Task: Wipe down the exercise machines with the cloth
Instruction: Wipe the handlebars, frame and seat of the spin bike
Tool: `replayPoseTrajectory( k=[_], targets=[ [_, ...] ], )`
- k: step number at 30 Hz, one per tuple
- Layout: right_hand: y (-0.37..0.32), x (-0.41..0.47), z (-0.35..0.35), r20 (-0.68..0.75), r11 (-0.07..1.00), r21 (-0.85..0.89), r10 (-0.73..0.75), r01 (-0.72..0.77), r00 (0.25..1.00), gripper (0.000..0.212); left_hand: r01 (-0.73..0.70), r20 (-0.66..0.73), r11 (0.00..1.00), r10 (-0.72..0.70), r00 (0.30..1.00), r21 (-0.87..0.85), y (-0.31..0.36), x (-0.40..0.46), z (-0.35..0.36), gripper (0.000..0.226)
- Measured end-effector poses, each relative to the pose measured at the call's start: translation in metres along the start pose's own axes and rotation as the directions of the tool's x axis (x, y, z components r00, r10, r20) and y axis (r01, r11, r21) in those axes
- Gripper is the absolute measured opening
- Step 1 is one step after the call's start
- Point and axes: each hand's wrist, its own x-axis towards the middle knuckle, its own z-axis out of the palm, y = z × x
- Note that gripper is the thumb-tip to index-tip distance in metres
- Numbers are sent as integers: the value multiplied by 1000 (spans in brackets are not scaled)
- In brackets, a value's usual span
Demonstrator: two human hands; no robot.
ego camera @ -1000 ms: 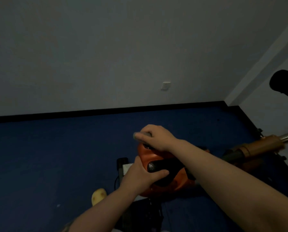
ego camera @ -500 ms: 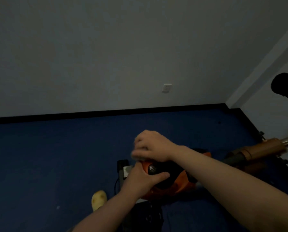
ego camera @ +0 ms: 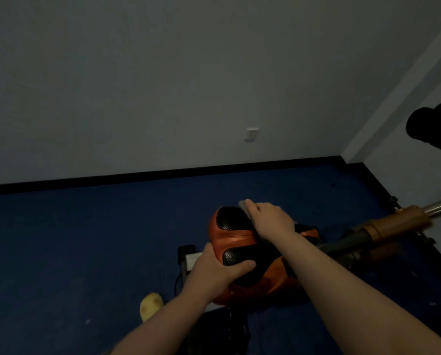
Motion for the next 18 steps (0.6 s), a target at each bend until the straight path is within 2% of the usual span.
replayPoseTrajectory(
  k=[2, 5, 7, 8, 10, 12, 13, 15, 17, 18],
  targets=[
    [-17, -6, -2, 2, 997, -64, -50, 50, 999, 40, -10, 8, 1000, 10, 1000, -11, 1, 1, 0, 95],
    [-56, -16, 12, -122, 934, -91, -355, 345, 927, 35, -86, 60, 996, 85, 995, 5, 5, 0, 0, 87],
    [-58, -16, 15, -87, 884, -50, -468, 466, 879, 37, -102, 56, 994, 100, 993, 28, 6, -1, -1, 90],
    [-49, -12, 13, -64, 897, 26, -439, 441, 896, 38, -78, 41, 997, 77, 996, 27, 5, -1, -2, 95],
    [-22, -1, 4, -11, 956, 139, -259, 258, 966, 40, -31, 26, 999, 30, 999, 20, 3, 0, -3, 101],
    [-11, 6, -3, 49, 992, 19, -129, 128, 990, 41, -28, 30, 1000, 27, 999, 6, 4, -1, -2, 101],
    [-17, 4, -2, 52, 986, -66, -148, 151, 988, 39, -26, 27, 1000, 27, 999, -5, 4, -2, -1, 99],
    [-41, -8, 8, -47, 946, -144, -299, 290, 953, 35, -58, 35, 998, 58, 998, -13, 8, -4, -1, 91],
    [-56, -22, 14, -148, 884, -148, -464, 444, 874, 35, -111, 58, 994, 110, 992, 12, 11, -6, -1, 85],
    [-54, -21, 15, -124, 843, -141, -536, 520, 835, 37, -111, 58, 993, 110, 992, 26, 11, -7, -2, 85]
  ],
)
